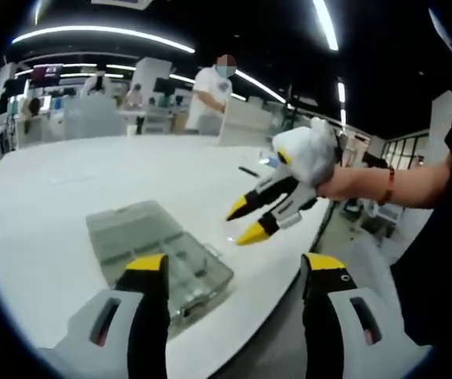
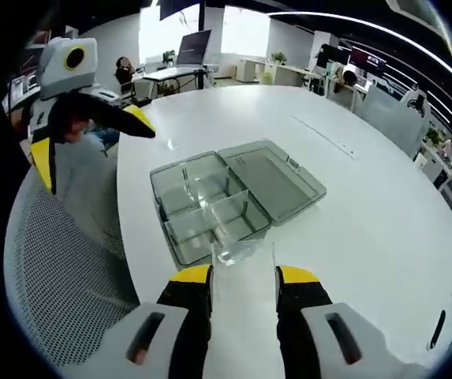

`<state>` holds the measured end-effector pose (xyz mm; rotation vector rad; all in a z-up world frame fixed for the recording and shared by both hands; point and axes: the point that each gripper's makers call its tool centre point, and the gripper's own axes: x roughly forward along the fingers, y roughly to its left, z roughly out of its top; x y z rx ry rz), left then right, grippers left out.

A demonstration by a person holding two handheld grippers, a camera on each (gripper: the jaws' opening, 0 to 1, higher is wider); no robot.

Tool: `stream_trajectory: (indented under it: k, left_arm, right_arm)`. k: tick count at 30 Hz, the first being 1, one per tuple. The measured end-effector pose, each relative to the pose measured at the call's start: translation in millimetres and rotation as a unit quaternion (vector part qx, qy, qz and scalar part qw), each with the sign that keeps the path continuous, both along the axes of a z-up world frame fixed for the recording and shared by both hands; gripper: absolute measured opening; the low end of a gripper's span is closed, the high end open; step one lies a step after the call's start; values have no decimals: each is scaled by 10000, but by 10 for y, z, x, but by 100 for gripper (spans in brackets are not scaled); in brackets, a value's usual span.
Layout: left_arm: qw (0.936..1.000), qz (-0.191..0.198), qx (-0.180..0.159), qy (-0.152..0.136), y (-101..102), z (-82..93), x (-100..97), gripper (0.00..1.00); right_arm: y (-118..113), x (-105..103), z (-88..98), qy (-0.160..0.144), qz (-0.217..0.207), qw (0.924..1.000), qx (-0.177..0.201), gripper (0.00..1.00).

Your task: Insert the divider into the dual guide fixture by aligning both edges with the guide slots and pushing it downward to the bottom, including one-sided entry, uneven engagement, binding, and posture correction.

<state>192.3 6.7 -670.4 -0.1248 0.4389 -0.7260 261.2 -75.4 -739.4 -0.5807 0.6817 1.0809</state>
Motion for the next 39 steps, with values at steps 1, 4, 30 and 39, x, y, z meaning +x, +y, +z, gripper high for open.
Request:
stream_trajectory:
  k: [1, 4, 30, 39]
  left_arm:
    - [10000, 18, -10, 15, 5, -3, 2, 66]
    - [9999, 92, -108, 53, 23, 5, 9, 66]
    - [9971, 451, -570, 226, 73, 14, 12, 58]
    - [9933, 659, -882, 345, 150, 20, 26, 54]
  right_arm:
    - [28, -9, 21, -14, 6, 10000, 52, 27]
    - [106, -44, 71, -4, 44, 9998, 217, 27]
    - [608, -343, 327, -136, 552, 9955, 752, 27]
    - [693, -400, 384, -106, 590, 9944, 871, 27]
